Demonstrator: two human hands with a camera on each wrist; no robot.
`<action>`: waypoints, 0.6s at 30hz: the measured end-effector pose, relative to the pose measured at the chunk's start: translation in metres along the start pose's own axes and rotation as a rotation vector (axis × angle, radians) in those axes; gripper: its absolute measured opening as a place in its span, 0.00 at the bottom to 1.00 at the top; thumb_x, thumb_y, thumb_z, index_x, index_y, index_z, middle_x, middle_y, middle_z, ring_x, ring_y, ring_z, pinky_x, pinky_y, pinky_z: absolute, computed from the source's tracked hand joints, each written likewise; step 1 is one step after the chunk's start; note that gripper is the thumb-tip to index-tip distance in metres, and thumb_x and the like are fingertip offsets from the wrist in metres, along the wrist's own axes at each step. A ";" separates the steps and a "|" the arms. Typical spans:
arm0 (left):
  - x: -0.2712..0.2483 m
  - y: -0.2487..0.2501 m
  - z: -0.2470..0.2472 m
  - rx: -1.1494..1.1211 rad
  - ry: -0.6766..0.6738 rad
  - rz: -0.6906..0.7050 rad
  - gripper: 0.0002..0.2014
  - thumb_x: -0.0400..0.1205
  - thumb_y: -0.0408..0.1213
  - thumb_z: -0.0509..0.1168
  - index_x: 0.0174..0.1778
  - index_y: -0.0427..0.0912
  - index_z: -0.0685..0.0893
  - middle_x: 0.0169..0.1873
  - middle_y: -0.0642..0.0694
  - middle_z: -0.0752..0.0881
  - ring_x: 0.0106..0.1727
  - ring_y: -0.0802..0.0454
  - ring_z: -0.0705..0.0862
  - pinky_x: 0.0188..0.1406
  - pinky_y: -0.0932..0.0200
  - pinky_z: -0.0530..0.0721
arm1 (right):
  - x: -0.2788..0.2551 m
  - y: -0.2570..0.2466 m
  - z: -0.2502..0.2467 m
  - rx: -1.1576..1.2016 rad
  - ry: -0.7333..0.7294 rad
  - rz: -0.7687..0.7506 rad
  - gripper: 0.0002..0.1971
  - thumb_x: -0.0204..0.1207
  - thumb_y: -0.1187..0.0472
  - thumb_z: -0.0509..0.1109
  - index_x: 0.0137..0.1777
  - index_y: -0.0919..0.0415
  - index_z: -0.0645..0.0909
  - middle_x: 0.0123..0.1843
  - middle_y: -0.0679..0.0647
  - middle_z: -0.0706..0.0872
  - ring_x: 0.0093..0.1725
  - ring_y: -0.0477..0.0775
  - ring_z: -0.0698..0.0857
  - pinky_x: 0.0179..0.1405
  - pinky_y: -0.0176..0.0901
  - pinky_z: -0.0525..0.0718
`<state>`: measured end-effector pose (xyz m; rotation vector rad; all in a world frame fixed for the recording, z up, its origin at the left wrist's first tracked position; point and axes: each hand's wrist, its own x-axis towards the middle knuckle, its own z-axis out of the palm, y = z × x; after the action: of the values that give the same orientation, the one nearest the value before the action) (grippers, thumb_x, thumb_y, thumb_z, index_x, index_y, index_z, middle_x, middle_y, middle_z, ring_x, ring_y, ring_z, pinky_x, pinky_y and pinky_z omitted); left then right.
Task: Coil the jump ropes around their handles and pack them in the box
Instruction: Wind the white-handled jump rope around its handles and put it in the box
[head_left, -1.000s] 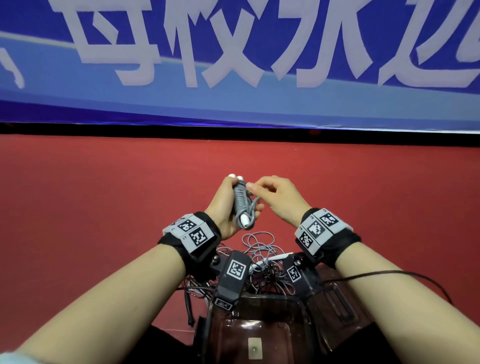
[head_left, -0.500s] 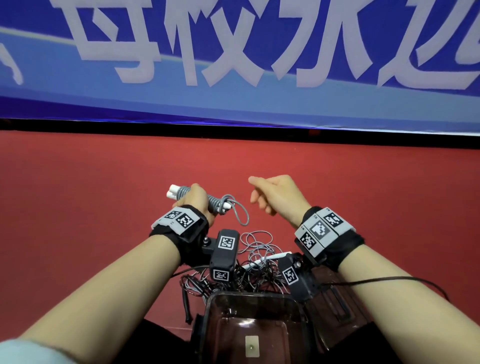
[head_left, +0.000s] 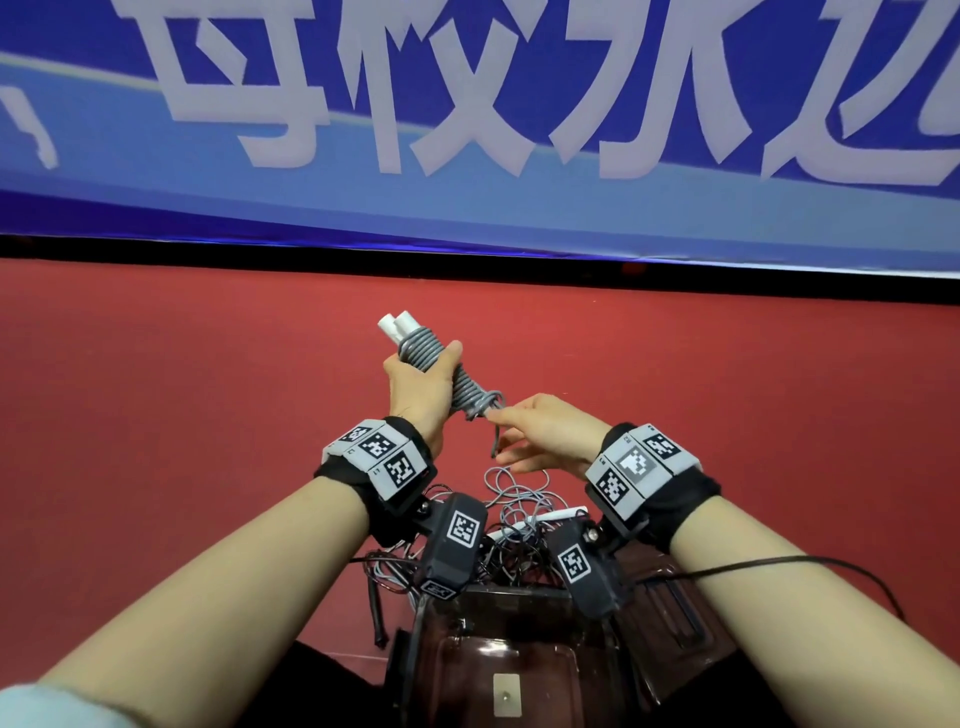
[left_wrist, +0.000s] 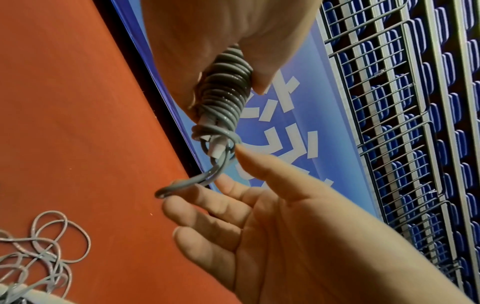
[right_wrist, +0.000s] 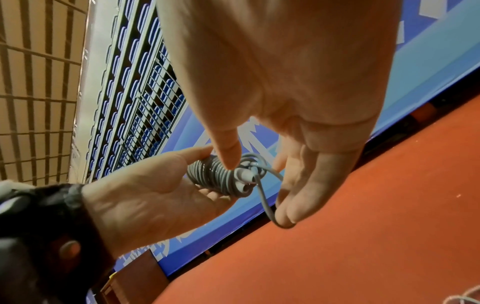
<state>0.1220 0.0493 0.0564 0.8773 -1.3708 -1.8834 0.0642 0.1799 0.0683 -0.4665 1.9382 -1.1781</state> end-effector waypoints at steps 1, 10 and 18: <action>0.000 0.000 0.000 0.016 -0.027 0.011 0.25 0.79 0.39 0.74 0.67 0.35 0.71 0.44 0.43 0.79 0.39 0.52 0.81 0.38 0.53 0.84 | 0.000 0.000 0.000 0.026 0.001 0.003 0.19 0.82 0.54 0.67 0.64 0.69 0.78 0.50 0.59 0.84 0.38 0.50 0.87 0.38 0.41 0.88; -0.014 -0.007 0.000 0.331 -0.221 -0.028 0.39 0.68 0.54 0.80 0.65 0.34 0.72 0.46 0.41 0.83 0.43 0.47 0.86 0.48 0.42 0.90 | -0.002 0.004 -0.010 0.374 -0.050 -0.008 0.06 0.78 0.61 0.61 0.51 0.63 0.74 0.49 0.62 0.83 0.42 0.60 0.86 0.53 0.53 0.87; -0.018 -0.030 -0.001 0.548 -0.268 -0.176 0.49 0.56 0.66 0.74 0.65 0.33 0.76 0.49 0.38 0.89 0.44 0.43 0.89 0.48 0.41 0.90 | 0.006 0.021 0.008 -0.261 0.005 -0.067 0.09 0.74 0.57 0.76 0.38 0.61 0.82 0.36 0.57 0.86 0.31 0.51 0.80 0.32 0.39 0.77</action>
<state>0.1295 0.0708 0.0299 1.0562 -2.0951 -1.8270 0.0686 0.1825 0.0455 -0.6696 2.1052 -0.9710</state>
